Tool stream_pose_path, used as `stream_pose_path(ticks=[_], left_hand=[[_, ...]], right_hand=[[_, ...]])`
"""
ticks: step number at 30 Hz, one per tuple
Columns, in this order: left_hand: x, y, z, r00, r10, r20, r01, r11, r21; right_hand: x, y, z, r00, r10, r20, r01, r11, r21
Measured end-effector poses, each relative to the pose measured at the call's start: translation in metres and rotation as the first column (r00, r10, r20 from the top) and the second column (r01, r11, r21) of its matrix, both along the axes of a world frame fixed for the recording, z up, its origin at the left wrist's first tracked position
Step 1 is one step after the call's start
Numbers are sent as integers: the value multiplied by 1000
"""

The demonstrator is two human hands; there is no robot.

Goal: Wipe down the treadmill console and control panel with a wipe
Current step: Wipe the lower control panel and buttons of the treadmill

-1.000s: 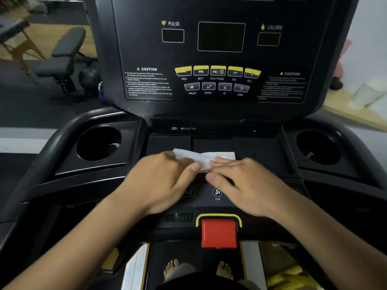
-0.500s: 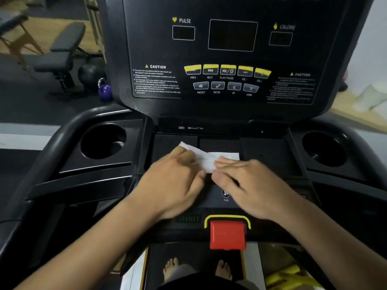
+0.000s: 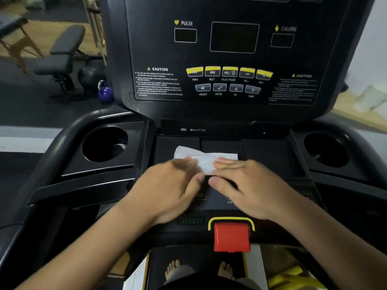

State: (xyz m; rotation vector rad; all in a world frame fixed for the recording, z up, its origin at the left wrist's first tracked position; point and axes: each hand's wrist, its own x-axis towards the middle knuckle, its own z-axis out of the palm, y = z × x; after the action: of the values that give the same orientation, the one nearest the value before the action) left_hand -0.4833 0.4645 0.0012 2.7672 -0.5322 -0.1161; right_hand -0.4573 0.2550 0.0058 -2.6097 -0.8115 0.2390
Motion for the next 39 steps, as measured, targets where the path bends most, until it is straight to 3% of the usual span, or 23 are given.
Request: stream_pose_path(ticks=[7,10,16,21,25,32,36,39], left_hand=[[22,-88,-8,993,-114,-31,113,993,-19],[16,-99,-8,992,-122,-38,122,993,-5],[5,-56,4,992,-113,-62,117,991,63],[39,-104,-1,980,-190,-59,193,981,31],[53,-129,-3,988,-143,-54,147,987,70],[24,-116,2,975,-223,-14,223,965,139],[56,-139,-1,978,-200,-57,204,976,73],[70,-144,2,983,-177,-42,180,978,108]], right_hand=[[-4,-78,8,987,-163,-1,163,986,32],[-2,-72,4,978,-211,4,210,976,58],[-11,-53,-2,994,-107,-11,106,993,-43],[16,-82,4,984,-178,26,178,984,-27],[35,-74,6,969,-232,88,237,970,-49],[-14,-95,13,984,-175,18,175,973,-151],[24,-91,12,969,-202,142,228,951,-208],[41,-94,10,954,-243,178,280,933,-228]])
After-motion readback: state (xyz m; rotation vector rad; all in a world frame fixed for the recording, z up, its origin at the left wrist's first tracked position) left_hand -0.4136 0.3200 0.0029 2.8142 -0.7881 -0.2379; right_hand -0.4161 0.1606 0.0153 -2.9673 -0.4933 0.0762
